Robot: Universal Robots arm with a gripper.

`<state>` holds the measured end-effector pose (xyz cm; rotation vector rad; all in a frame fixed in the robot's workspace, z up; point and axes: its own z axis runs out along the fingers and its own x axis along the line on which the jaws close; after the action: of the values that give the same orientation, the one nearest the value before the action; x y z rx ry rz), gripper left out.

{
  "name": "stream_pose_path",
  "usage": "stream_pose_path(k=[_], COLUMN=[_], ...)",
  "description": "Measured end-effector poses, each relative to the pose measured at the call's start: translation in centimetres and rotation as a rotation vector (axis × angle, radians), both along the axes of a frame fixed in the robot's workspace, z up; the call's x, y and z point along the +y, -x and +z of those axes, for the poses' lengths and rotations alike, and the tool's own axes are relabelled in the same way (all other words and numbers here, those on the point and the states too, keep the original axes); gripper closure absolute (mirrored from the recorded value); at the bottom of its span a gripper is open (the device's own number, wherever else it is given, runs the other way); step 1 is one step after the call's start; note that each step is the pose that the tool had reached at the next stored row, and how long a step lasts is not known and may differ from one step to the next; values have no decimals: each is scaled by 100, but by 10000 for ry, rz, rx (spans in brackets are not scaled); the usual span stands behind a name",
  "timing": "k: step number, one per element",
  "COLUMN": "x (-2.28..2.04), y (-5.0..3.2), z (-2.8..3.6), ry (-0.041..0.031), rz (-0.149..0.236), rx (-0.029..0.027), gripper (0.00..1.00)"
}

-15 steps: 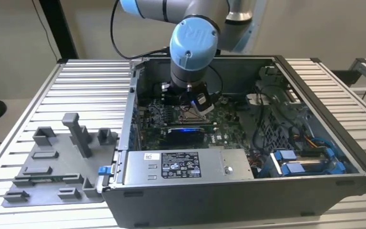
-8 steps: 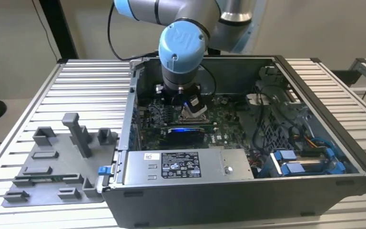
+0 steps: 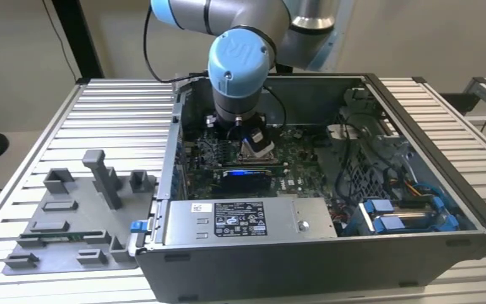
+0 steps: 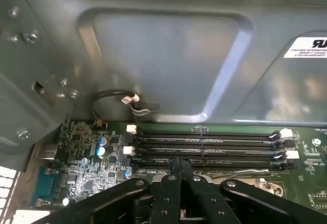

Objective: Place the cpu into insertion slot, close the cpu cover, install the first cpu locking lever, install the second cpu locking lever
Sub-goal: 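Install the first cpu locking lever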

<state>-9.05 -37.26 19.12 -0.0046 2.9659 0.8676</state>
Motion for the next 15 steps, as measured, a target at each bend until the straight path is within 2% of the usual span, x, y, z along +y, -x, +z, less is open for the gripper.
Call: stream_pose_path(k=[1, 4, 9, 15], x=[-7, -12, -12, -9], y=[1, 0, -4, -12], z=[-14, -65, -103, -111], ry=[-2, -3, -8, -45], rz=[-1, 0, -1, -1], rx=[-40, -79, -95, -100], gripper=[100, 100, 100, 100])
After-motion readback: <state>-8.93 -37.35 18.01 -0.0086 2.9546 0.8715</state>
